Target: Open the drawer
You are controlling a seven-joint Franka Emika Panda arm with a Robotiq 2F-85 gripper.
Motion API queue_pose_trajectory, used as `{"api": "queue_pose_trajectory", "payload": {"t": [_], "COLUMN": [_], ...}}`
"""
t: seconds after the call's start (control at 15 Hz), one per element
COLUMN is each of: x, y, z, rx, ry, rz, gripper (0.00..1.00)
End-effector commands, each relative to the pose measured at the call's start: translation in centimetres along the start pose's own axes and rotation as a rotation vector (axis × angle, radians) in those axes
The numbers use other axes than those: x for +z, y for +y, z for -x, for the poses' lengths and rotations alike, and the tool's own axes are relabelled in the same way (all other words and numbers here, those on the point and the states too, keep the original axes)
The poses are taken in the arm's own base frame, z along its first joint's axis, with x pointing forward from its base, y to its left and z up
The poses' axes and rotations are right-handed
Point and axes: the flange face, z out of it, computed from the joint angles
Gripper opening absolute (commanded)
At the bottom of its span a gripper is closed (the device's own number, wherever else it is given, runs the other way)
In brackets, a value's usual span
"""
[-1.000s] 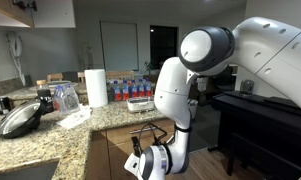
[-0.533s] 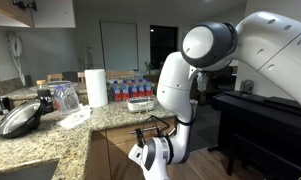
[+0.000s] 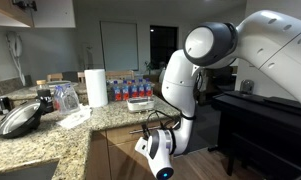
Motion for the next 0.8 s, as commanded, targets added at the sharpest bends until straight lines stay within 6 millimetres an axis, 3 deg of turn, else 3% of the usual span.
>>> {"api": "queue_pose_trajectory", "payload": {"t": [0.0,0.47,0.73], "x": [1.3,1.8,0.7], "y": [0.4,0.0,-0.5], "z": [1.0,0.9,0.0], "rx": [-0.067,-0.123,-0.134], "ry": [-0.019,-0.026,-0.006], "rz": [-0.023,-0.048,-0.062], "gripper": [0.6,0.13,0.03]}}
